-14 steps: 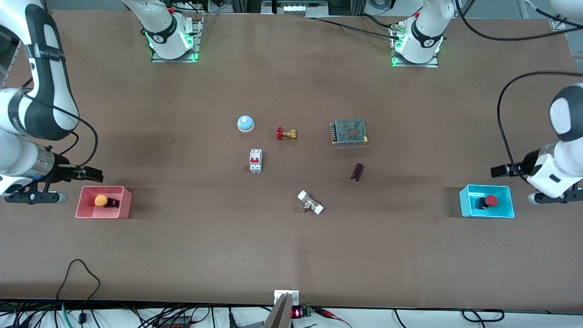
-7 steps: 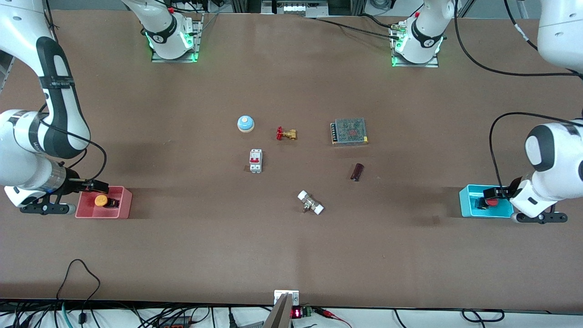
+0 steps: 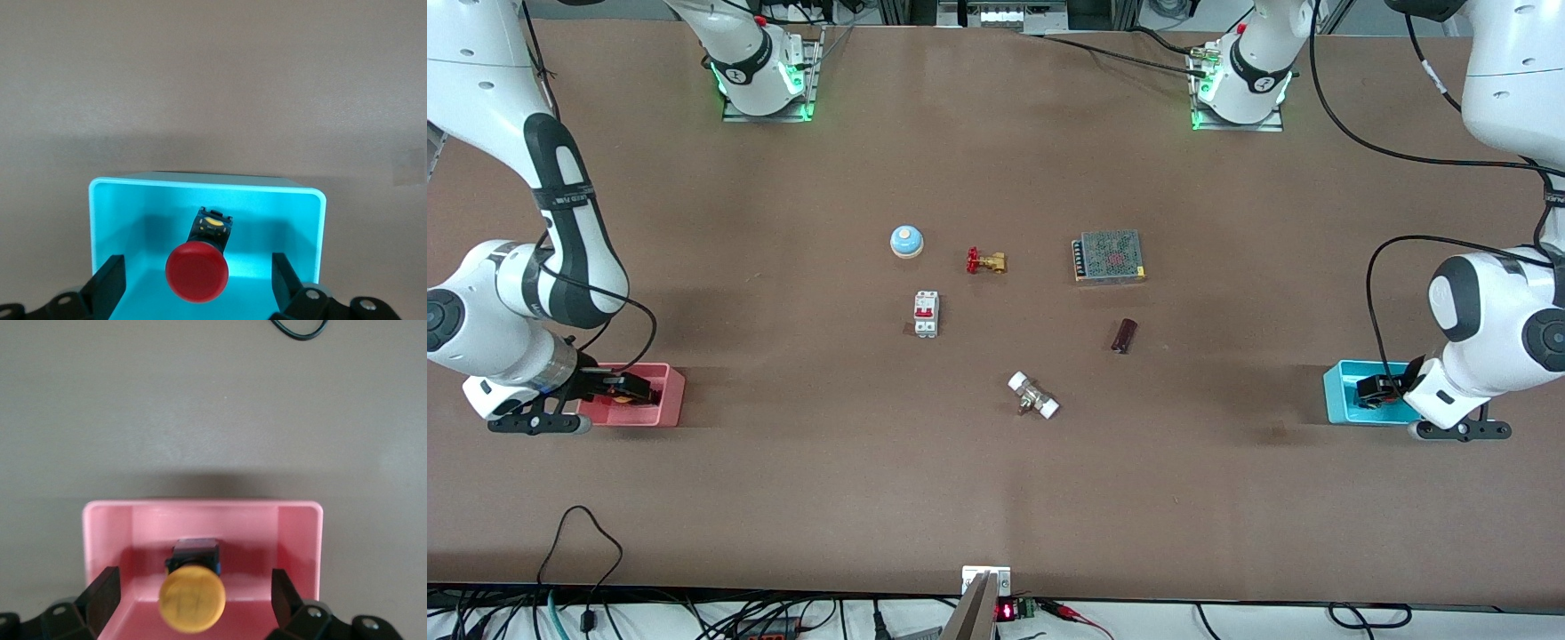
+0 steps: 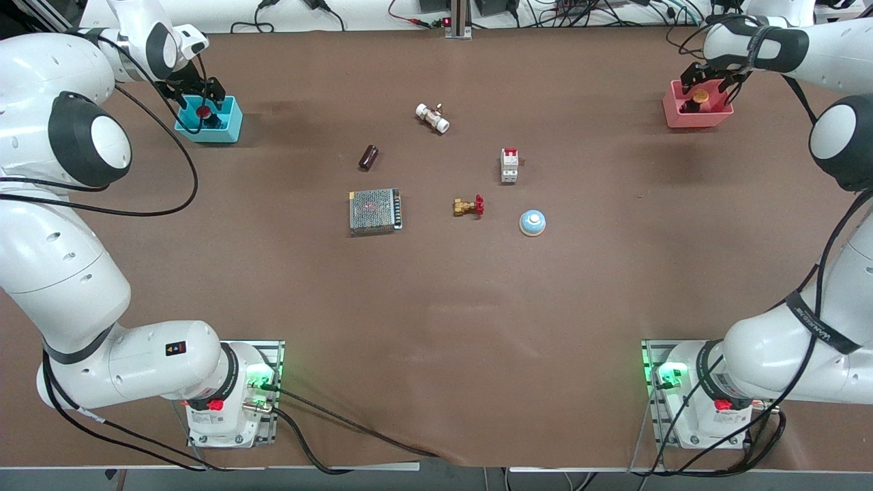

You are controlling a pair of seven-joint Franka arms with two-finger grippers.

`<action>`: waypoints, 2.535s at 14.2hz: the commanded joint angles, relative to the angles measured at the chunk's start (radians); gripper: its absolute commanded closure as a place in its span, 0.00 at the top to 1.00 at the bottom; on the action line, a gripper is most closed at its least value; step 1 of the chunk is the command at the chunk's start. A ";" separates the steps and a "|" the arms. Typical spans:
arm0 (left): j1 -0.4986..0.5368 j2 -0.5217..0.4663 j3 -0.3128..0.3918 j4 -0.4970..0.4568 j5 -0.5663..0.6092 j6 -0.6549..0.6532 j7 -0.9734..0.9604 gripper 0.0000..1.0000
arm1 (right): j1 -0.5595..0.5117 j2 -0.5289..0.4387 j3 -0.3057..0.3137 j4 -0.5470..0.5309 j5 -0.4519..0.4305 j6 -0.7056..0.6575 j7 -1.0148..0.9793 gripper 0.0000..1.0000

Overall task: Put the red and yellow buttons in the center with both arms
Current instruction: 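Lower both grippers and grasp the yellow and red buttons, then lift the yellow button with the right gripper while the left lifts red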

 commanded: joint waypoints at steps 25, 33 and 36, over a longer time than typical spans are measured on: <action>0.038 0.039 -0.025 -0.033 0.002 0.125 0.030 0.29 | -0.011 0.032 0.018 -0.002 -0.002 -0.036 -0.020 0.42; 0.020 -0.096 -0.032 0.105 0.002 -0.218 0.065 0.29 | 0.004 -0.067 0.024 0.002 -0.001 -0.206 -0.018 0.35; 0.008 -0.151 -0.103 0.134 0.004 -0.399 -0.014 0.29 | 0.006 -0.179 0.058 0.002 -0.001 -0.370 -0.011 0.36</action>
